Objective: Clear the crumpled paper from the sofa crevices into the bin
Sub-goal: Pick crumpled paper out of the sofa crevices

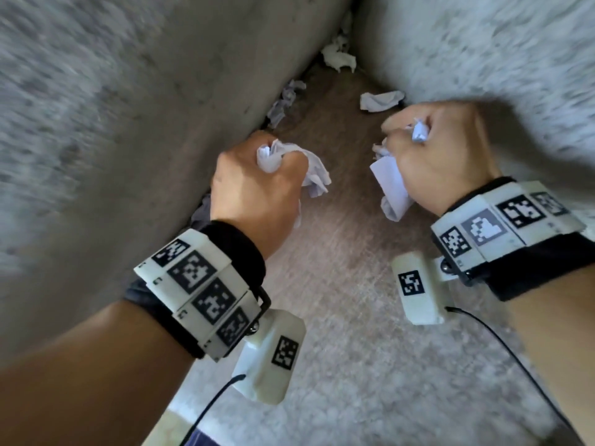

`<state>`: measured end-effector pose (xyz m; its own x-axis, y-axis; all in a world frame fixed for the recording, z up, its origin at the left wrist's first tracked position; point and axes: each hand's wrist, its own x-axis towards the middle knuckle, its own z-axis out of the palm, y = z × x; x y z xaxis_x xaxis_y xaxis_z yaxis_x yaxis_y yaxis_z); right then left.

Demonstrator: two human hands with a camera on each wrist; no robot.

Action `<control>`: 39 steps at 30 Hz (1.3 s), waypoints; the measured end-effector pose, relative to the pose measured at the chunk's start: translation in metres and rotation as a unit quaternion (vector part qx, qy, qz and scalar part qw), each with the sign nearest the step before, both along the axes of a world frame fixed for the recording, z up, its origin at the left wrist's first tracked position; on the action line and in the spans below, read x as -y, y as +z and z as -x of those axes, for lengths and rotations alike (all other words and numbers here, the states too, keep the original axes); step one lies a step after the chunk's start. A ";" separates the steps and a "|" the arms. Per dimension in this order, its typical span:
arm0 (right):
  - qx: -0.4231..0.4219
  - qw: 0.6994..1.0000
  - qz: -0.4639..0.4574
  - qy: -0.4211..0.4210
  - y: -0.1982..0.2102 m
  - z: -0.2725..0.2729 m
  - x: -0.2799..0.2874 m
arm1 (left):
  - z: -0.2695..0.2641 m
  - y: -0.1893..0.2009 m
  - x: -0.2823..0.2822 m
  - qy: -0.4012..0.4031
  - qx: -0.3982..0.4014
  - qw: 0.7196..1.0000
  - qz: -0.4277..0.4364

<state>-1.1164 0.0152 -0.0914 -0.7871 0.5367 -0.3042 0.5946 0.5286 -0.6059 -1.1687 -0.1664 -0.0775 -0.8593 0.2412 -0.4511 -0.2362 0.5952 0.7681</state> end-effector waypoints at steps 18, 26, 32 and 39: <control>0.133 0.991 -0.033 -0.011 -0.028 0.022 -0.004 | 0.019 -0.012 -0.020 -0.018 -0.041 0.998 -0.042; 0.120 0.993 0.013 -0.006 0.000 -0.027 -0.015 | 0.034 -0.017 -0.082 -0.108 -0.069 0.991 0.031; 0.075 0.994 0.037 -0.070 0.010 -0.065 -0.029 | 0.059 -0.030 -0.106 -0.149 -0.054 0.987 0.034; 0.087 0.991 0.048 -0.092 0.001 -0.076 -0.028 | 0.083 -0.056 -0.098 -0.202 -0.047 0.968 0.141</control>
<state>-1.0400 0.0434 -0.0901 -0.6101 0.6276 -0.4836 0.7752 0.3464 -0.5283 -1.2515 -0.0689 -0.1336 -0.7606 0.4445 -0.4731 0.1221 0.8137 0.5683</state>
